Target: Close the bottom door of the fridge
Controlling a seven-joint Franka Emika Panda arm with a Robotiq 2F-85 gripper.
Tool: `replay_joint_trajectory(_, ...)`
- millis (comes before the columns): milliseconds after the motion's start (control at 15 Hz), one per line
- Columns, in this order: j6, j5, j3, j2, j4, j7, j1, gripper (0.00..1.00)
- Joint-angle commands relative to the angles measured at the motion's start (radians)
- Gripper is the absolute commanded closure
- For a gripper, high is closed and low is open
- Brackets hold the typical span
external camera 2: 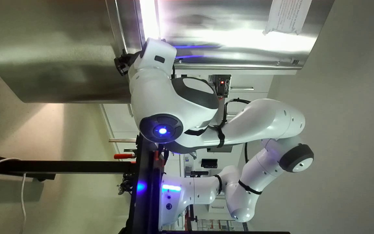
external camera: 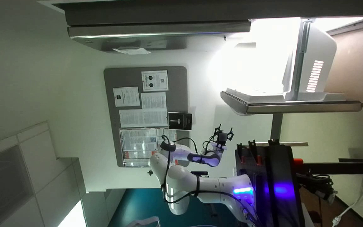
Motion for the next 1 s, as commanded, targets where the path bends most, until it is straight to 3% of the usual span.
replay_joint_trajectory(0, -0.034, -0.023, -0.024, 0.011, 0.034, 0.018, 0.023, 0.0)
replay_joint_trajectory(933, -0.017, -0.045, -0.059, 0.107, 0.12, 0.031, -0.009, 0.0)
